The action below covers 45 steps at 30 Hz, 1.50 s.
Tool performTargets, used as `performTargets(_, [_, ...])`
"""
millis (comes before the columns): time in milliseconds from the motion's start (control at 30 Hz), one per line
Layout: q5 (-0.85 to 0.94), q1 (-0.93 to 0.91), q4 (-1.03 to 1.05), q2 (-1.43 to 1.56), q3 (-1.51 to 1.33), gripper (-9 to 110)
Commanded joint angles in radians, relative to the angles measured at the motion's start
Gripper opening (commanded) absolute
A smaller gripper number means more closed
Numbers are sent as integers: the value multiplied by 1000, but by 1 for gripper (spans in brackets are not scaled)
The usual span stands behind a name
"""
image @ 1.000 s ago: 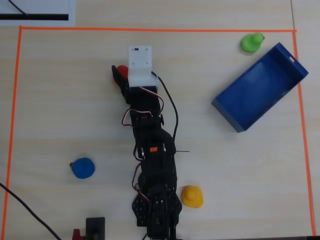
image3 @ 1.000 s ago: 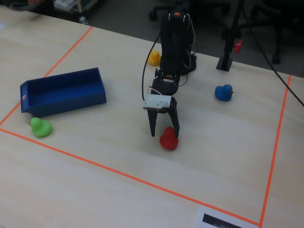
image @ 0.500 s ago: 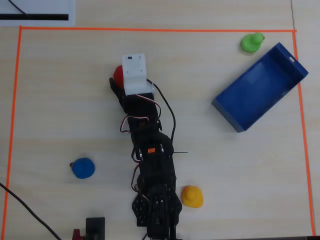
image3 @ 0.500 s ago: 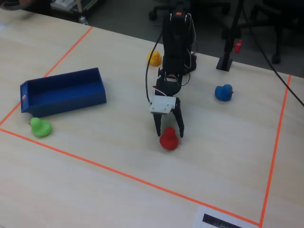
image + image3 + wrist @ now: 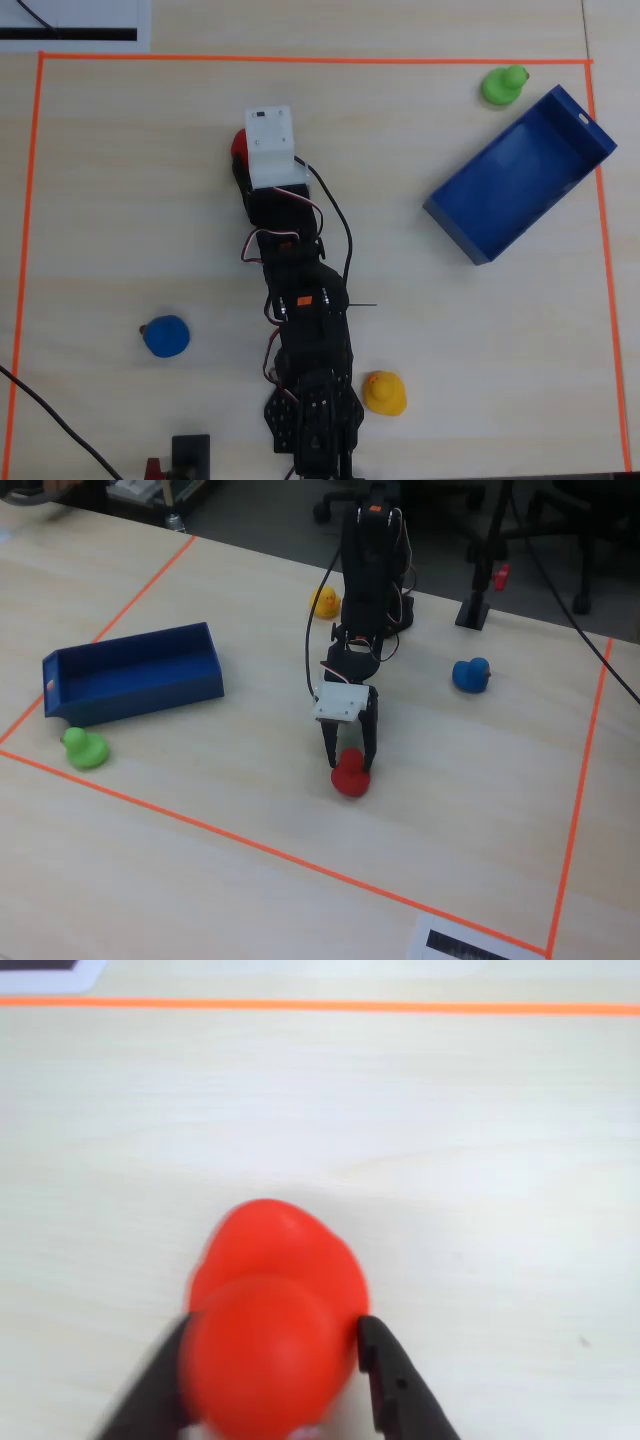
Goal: Grasp red duck and put it into box.
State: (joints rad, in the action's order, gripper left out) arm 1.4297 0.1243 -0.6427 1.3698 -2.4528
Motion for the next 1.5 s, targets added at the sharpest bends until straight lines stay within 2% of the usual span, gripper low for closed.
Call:
performTargets(0, [-3,-17,-26,40,18,0])
performTargets(167, [43,-31,-17,63,5,0])
performTargets(300, [25,-74,83,155,49,0])
performTargets(400, [-37,-147,299,247,176,0])
performTargets(567, [-118,-374,792,324,494,0])
performTargets(767, [-121,-658,1065,307,758,0])
performTargets(1067, [-80,-933,1172,202,939,0])
performTargets(1300, [-12,-957,1121,101,899,0])
performTargets(1467, [28,-951,1012,20,844,0])
